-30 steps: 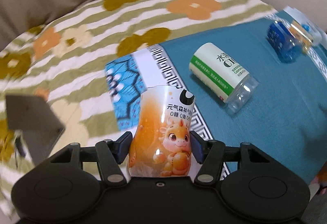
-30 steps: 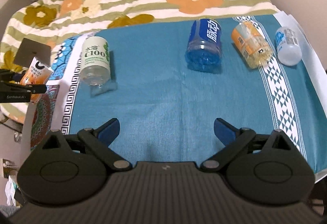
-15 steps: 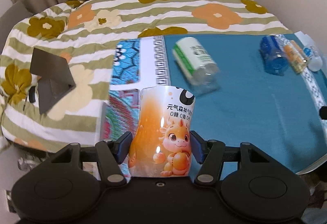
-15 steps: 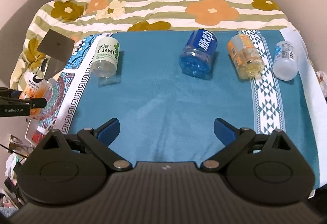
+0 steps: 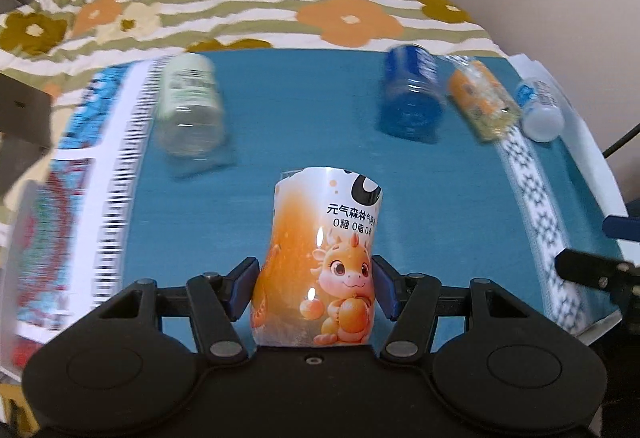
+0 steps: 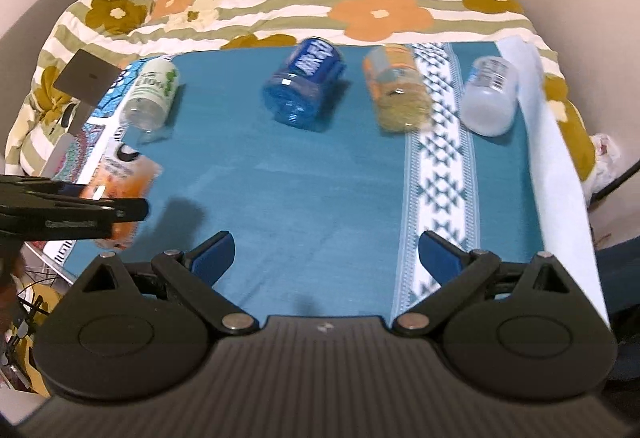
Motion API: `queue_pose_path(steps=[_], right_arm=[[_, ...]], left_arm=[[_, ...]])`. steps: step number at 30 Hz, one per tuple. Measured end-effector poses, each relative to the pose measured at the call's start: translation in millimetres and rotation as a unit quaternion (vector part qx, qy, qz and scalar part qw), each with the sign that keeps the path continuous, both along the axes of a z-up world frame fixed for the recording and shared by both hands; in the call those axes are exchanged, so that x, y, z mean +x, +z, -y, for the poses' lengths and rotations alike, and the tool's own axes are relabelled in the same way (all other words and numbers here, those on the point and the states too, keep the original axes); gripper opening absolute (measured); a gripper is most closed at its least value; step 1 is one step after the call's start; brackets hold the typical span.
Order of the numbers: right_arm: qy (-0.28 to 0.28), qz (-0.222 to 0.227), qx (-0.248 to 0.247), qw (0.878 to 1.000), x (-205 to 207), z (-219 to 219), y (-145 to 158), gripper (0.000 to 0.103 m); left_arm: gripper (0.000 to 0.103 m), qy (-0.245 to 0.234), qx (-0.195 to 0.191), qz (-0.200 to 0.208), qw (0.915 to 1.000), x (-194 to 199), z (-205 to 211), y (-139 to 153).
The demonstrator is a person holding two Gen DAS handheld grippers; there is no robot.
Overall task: Flip cup upright
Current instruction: 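Lift the orange dragon cup with the left gripper and carry it forward, then grasp the orange dragon cup with the right gripper while the left gripper releases it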
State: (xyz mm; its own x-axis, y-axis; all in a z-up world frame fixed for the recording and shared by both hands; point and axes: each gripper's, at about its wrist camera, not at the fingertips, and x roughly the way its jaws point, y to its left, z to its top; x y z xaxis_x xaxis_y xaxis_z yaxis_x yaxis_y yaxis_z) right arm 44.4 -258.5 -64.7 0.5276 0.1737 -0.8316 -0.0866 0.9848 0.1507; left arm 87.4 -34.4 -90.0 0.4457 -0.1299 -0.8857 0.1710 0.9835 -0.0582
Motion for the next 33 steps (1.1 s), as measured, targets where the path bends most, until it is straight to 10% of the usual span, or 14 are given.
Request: queue_pose_path(steps=[15,20,33], right_arm=[[-0.015,-0.023,0.013,1.000,10.5,35.5,-24.3,0.103],[-0.012,-0.023,0.018,1.000,12.6,33.2,-25.9,0.103],[-0.004,-0.013,0.020,1.000,16.7,28.6,-9.9,0.103]], left_arm=[[0.065,0.019,-0.008,-0.034,0.9992,22.5,44.6,-39.9],[0.087,0.016,0.001,-0.029,0.9995,24.0,47.1,-40.1],[0.088,0.007,-0.006,-0.018,0.9998,11.7,49.5,-18.6]])
